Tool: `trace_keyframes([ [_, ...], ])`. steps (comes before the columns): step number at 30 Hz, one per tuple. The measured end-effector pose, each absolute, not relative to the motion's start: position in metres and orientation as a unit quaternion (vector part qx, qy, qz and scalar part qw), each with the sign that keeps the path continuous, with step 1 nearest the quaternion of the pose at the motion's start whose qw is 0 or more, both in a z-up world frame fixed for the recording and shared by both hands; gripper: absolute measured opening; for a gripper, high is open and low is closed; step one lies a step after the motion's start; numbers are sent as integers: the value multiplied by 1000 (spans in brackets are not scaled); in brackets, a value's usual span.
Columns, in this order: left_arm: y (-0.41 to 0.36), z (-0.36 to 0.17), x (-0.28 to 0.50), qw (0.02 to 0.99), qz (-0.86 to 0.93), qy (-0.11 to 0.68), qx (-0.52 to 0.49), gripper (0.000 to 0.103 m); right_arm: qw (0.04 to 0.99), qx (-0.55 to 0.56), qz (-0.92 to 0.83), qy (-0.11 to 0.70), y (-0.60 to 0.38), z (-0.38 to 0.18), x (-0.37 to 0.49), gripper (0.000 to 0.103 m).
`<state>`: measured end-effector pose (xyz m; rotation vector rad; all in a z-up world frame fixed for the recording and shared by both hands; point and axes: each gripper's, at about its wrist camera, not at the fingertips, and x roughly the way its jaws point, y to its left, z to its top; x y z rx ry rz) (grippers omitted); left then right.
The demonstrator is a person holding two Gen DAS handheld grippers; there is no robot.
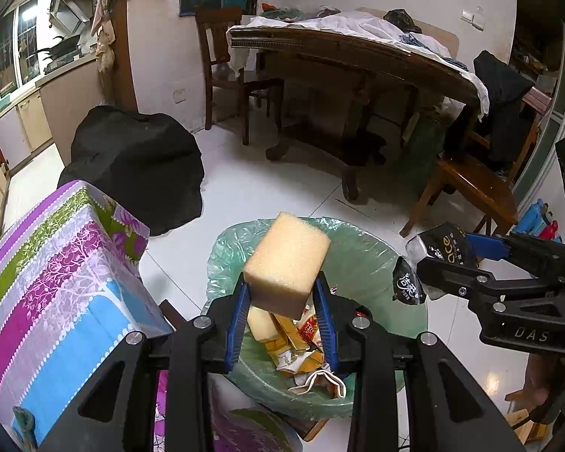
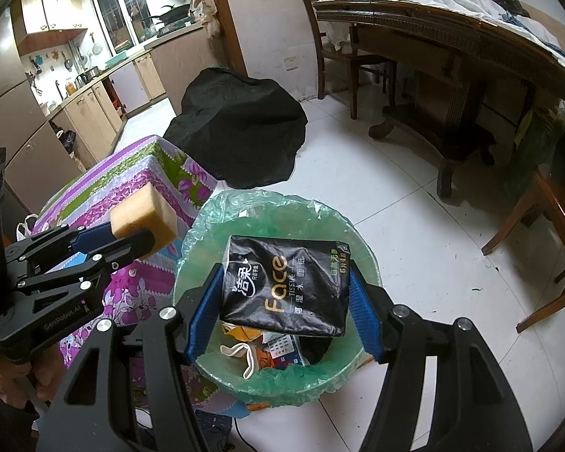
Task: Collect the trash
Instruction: 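Open both tools to drop the sponge and tissue pack into the bin, then grasp the white stringed cloth with the left tool while the right tool grasps the green scrubber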
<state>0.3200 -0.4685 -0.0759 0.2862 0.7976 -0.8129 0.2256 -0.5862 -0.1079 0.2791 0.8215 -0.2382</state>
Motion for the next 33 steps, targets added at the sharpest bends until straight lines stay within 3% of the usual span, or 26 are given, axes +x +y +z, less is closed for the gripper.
trace_keyframes([
  [2,-468,-77,322,834,-379,377,135,38,900,137,-118,396,-587,-109,225,63],
  [3,-468,-78,323,835,-377,379,135,43,900,139,-121,395,-587,-110,224,69],
  [5,-467,-79,324,839,-369,378,134,57,900,142,-124,393,-590,-110,223,74],
  [27,-455,-76,321,841,-360,382,133,58,905,148,-123,381,-583,-107,214,76],
  [33,-426,-66,309,844,-365,364,144,58,930,135,-95,327,-549,-87,199,81],
])
